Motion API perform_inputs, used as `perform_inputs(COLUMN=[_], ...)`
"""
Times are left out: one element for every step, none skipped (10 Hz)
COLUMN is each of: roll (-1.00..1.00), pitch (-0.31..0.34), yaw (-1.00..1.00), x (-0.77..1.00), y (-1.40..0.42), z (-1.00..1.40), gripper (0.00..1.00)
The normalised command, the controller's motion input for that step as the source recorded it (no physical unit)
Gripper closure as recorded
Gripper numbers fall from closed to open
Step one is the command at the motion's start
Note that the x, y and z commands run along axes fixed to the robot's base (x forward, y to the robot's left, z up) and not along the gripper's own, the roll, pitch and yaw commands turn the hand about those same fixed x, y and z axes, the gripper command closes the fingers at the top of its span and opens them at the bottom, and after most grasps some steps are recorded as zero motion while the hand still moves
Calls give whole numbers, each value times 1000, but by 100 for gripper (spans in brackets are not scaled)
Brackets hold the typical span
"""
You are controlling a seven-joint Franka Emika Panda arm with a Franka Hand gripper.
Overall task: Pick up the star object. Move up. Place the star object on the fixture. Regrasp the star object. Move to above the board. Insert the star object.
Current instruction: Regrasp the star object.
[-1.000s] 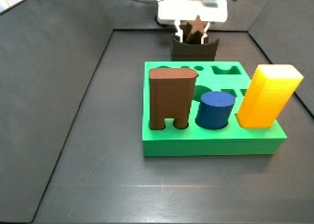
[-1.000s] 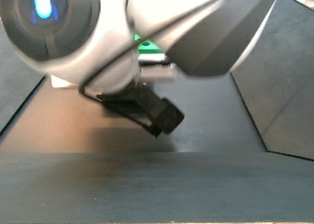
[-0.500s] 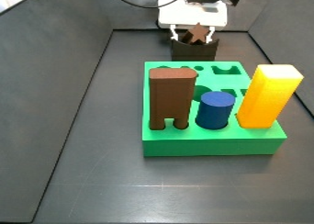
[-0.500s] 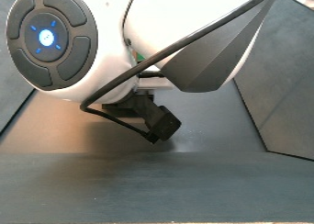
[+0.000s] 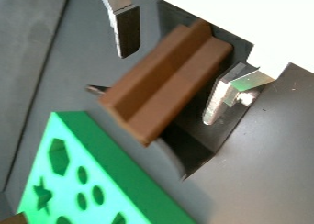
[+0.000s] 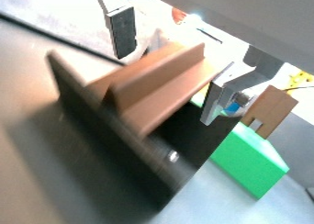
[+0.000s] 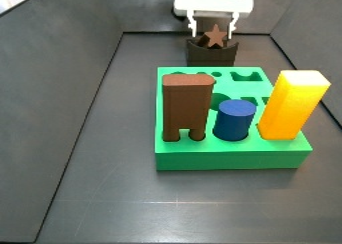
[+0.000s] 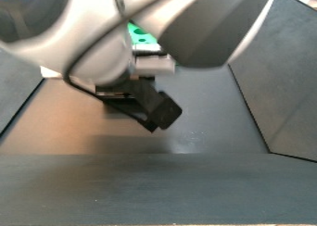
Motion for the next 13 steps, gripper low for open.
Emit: perform_inputs(roll=[64,59,56,57,1000,1000,1000,1000,1000,1000,1000,1000,1000], pitch=[5,0,6,11,47,47,35,27,21,20,18,15,13], yaw=[-35,-24,-14,-7,31,32,30,30,29,29,29,29,29], x=[-40,-43,-41,-36,-90,-89,-113,-141,-117,-97,-60,-39,-25], y=[-6,-3,-1,1,-904,-960,-1000,-1000,-837,-726,-489,-300,-104], z=[894,717,542,426,1000,1000,994,950,712,566,256,57,0], gripper=[0,0,0,0,0,0,0,0,0,0,0,0,0])
